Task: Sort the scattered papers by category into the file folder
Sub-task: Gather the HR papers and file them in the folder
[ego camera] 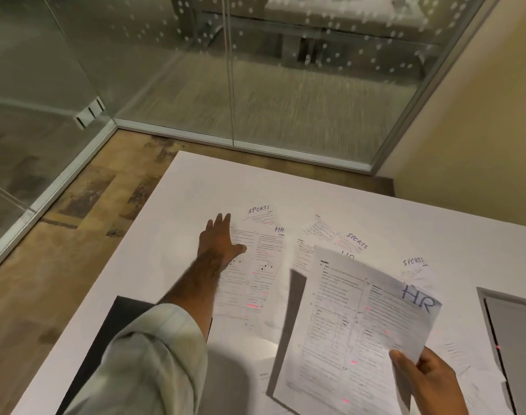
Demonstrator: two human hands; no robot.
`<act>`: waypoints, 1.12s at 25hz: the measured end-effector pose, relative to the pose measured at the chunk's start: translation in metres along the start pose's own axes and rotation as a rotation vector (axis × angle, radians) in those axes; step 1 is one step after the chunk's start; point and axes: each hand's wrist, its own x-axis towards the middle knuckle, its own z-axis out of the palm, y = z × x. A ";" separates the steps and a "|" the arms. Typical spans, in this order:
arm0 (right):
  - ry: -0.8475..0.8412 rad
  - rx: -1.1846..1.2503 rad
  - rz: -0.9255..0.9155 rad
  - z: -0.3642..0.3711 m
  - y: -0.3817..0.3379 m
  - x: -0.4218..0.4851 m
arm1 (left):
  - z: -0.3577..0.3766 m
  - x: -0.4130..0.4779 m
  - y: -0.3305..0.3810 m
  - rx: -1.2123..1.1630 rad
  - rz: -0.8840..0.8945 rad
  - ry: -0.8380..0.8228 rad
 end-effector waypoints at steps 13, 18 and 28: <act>0.033 0.078 0.015 0.018 0.003 0.006 | 0.009 0.017 -0.004 0.100 0.060 -0.009; 0.035 0.084 0.042 0.021 0.012 0.007 | 0.002 0.020 0.004 0.242 0.073 -0.013; 0.034 0.193 0.007 0.018 0.007 -0.001 | 0.011 -0.036 -0.011 -0.447 -0.195 0.068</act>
